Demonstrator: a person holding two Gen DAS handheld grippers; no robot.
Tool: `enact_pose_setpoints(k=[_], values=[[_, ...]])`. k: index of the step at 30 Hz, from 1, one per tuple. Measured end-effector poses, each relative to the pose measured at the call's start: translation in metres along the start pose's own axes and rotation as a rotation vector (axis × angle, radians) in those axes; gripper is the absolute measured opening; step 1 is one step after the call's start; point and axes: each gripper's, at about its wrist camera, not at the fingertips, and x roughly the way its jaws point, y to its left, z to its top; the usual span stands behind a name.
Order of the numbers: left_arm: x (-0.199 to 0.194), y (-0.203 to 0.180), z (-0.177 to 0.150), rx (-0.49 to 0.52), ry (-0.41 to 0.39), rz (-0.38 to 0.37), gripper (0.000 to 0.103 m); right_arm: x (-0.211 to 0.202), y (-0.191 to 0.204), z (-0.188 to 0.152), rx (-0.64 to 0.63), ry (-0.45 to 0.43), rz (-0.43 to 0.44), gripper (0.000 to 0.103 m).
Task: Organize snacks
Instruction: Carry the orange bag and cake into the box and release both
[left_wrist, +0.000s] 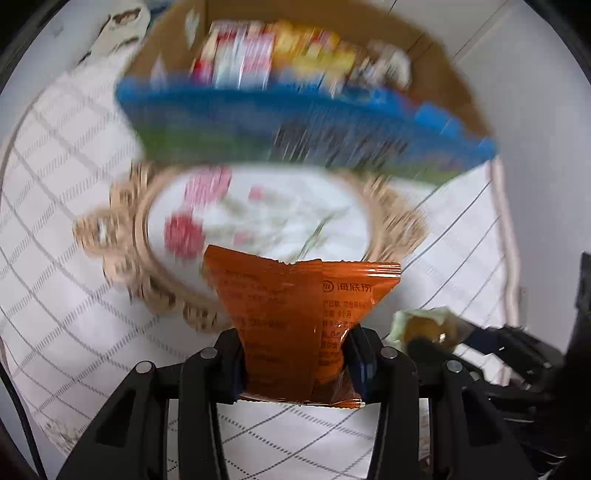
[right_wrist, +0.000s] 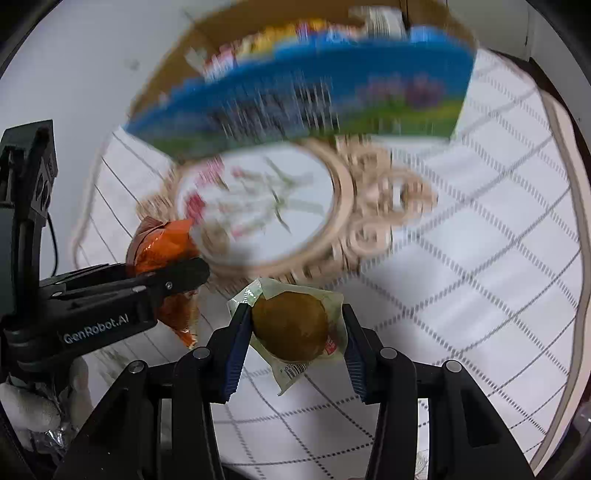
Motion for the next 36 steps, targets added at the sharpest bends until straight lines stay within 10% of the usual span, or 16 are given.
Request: enact_pose_setpoints(k=[6,14,28,32,36], values=[[-0.055,-0.014,0.055,0.040,-0.113,-0.012,0.041,-0.042,0.023,0.044,0.003,-0.129,0.061,0.050],[-0.039,0.011,0.117,0.081,-0.093,0.179,0.041,-0.059,0.032,0.128,-0.039,-0.232,0.018,0.050],[0.049,0.065,0.155,-0.044,0.077,0.238,0.045,0.054,0.006,0.238,-0.011,-0.064,-0.170,0.055],[0.054,0.065,0.159,-0.067,0.058,0.202,0.089,0.075,-0.006,0.246,0.037,-0.017,-0.229,0.097],[0.054,0.058,0.163,-0.058,0.025,0.195,0.096,0.079,-0.010,0.249,0.047,-0.002,-0.263,0.098]])
